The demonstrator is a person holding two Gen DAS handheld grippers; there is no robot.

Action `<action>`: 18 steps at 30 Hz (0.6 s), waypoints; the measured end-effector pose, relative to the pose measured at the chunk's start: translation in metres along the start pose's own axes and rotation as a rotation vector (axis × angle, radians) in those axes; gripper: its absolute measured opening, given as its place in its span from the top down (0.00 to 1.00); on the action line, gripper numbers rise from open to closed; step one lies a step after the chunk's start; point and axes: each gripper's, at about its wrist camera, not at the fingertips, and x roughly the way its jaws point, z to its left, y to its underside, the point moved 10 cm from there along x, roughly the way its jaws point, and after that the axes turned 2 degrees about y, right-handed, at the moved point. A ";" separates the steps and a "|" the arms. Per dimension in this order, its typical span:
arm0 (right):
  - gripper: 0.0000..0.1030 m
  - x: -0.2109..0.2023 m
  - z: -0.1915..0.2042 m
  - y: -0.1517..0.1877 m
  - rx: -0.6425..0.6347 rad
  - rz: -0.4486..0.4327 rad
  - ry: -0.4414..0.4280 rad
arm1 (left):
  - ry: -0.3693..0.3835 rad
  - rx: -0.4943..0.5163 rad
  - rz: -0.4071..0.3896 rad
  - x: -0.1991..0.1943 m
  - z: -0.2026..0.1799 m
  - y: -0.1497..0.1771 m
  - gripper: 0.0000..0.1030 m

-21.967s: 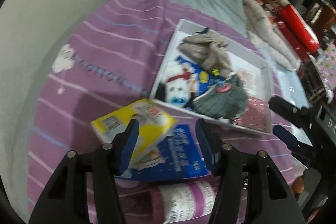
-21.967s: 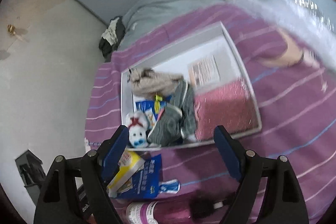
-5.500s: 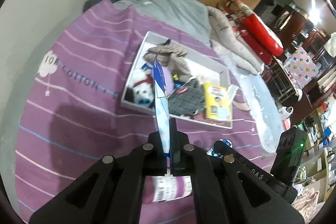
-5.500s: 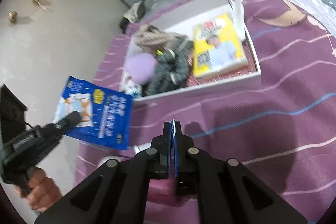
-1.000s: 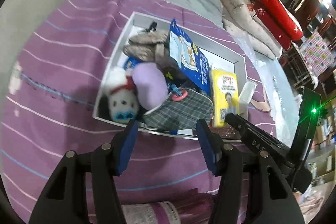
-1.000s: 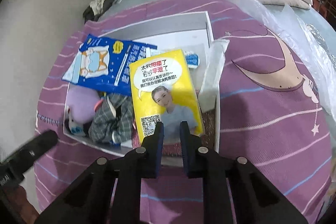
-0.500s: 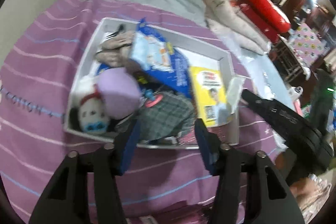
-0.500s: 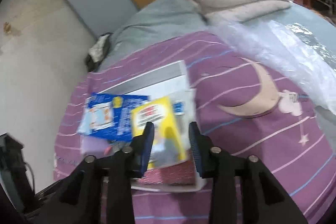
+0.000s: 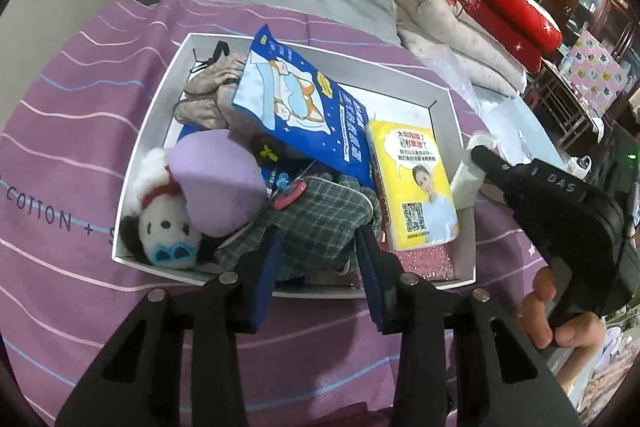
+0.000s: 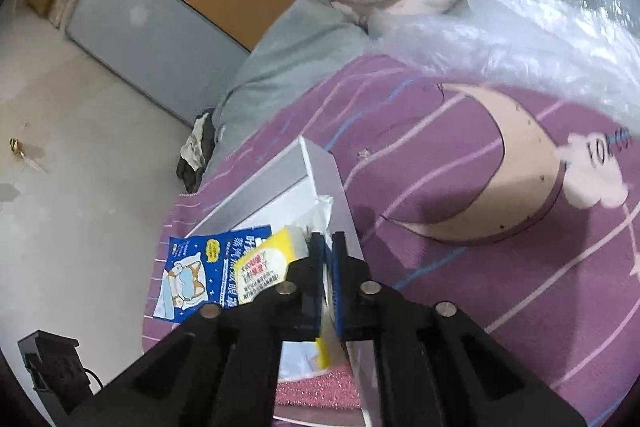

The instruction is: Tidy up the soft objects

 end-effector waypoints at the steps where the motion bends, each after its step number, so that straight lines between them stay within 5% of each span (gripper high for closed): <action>1: 1.00 -0.002 0.005 -0.002 -0.013 -0.003 -0.007 | 0.002 -0.004 -0.003 -0.001 0.001 0.000 0.61; 4: 1.00 -0.002 0.018 -0.005 -0.104 0.005 0.034 | 0.010 -0.017 -0.001 -0.001 0.003 0.001 0.61; 12: 0.99 0.028 0.049 0.000 -0.545 0.041 0.363 | -0.004 -0.011 -0.009 -0.003 0.005 0.001 0.61; 17: 0.92 0.037 0.048 0.009 -0.475 0.074 0.252 | -0.026 -0.006 -0.018 -0.006 0.007 0.000 0.61; 18: 0.78 0.034 0.046 0.009 -0.442 0.070 0.230 | -0.024 -0.005 -0.018 -0.007 0.006 0.000 0.61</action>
